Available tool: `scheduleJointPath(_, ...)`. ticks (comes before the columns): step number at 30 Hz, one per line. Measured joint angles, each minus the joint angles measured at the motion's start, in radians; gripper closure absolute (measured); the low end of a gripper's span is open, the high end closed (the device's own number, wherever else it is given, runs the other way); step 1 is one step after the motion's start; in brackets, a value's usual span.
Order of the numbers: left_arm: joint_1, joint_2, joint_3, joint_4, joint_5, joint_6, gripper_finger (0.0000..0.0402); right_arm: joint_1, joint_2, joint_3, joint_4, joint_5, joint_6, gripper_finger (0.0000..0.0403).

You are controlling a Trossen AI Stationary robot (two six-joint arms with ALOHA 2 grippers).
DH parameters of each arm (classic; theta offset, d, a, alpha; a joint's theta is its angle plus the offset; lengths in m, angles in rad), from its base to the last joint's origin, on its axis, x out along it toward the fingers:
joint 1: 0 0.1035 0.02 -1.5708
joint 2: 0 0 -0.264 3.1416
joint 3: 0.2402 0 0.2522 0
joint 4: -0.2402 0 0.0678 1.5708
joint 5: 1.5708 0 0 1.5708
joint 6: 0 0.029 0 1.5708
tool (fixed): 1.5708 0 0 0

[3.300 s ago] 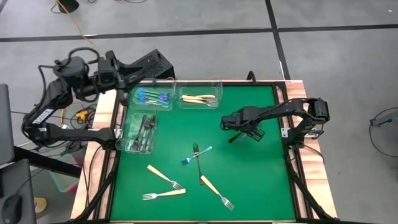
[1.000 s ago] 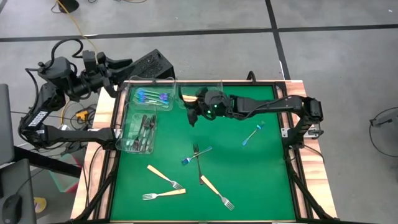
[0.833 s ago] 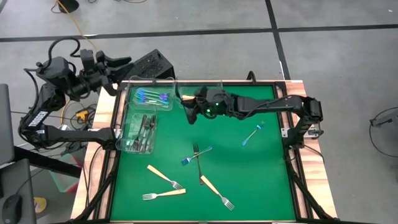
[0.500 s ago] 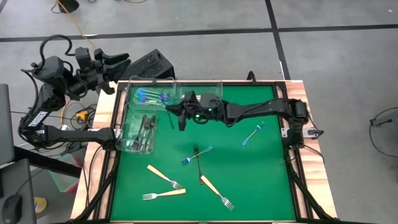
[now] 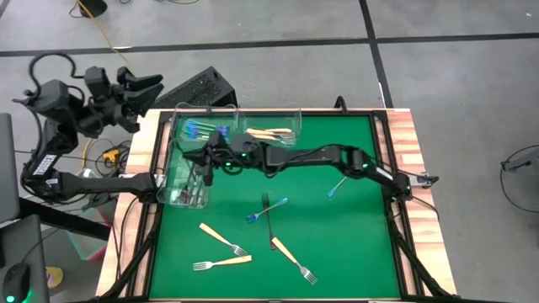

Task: Sort silverware by color (type)
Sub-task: Put the black fork into the middle left transparent bin

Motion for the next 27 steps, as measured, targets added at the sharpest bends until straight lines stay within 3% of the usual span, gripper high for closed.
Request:
scheduleJointPath(4,0.0,-0.026,0.0,-0.001,0.0,0.0,0.0249,-0.003,0.124,0.173,-0.014,-0.01,0.005,0.0401)
scheduleJointPath(6,0.0,-0.038,0.0,-0.003,0.0,0.0,0.0249,-0.005,0.132,0.134,0.097,-0.011,0.046,0.0401)
scheduleJointPath(9,0.0,-0.055,0.0,-0.025,0.005,0.001,0.0249,-0.018,0.132,0.113,0.111,-0.004,0.098,0.0401)
scheduleJointPath(18,0.0,-0.091,0.0,-0.054,0.008,0.002,0.0249,-0.027,0.158,0.098,0.224,0.013,-0.032,0.0401)
scheduleJointPath(27,0.0,-0.091,0.0,-0.052,0.008,0.024,0.0249,-0.03,0.258,0.098,0.245,0.062,0.079,0.0401)
